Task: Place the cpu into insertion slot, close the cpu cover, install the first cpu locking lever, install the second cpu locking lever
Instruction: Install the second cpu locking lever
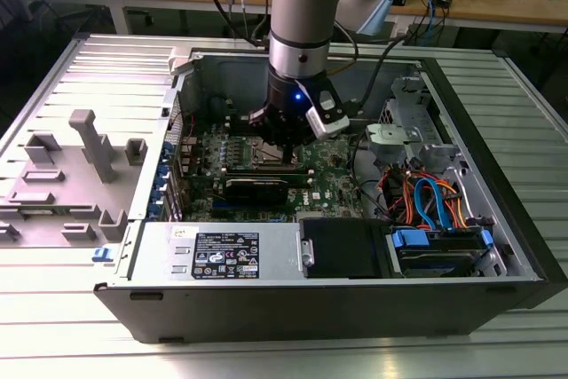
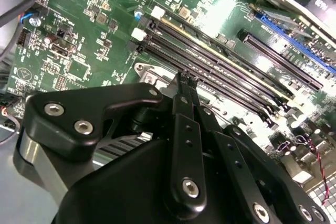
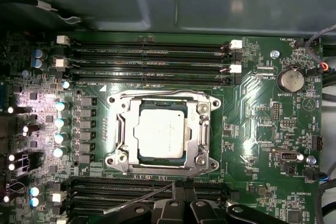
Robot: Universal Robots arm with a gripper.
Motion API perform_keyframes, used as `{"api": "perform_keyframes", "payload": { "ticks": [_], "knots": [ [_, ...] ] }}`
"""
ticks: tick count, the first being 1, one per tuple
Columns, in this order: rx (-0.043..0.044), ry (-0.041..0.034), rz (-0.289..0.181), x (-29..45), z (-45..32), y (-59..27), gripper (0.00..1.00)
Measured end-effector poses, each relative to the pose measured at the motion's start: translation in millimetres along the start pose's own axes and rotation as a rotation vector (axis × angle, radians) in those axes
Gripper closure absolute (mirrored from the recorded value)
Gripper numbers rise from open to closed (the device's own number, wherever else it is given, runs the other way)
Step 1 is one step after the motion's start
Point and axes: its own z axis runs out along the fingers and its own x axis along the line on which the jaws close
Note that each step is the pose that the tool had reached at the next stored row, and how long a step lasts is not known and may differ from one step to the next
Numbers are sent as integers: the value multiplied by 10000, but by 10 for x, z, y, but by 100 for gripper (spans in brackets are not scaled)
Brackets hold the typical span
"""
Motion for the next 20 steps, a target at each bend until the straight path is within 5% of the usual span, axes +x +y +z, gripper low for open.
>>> {"api": "perform_keyframes", "payload": {
  "ticks": [5, 12, 20],
  "knots": [
    [4, 0, -83, 59, -1, -2, 89],
    [5, -4, -263, 288, 10, 6, 89],
    [10, -9, -602, 388, 35, 3, 89]
  ]
}}
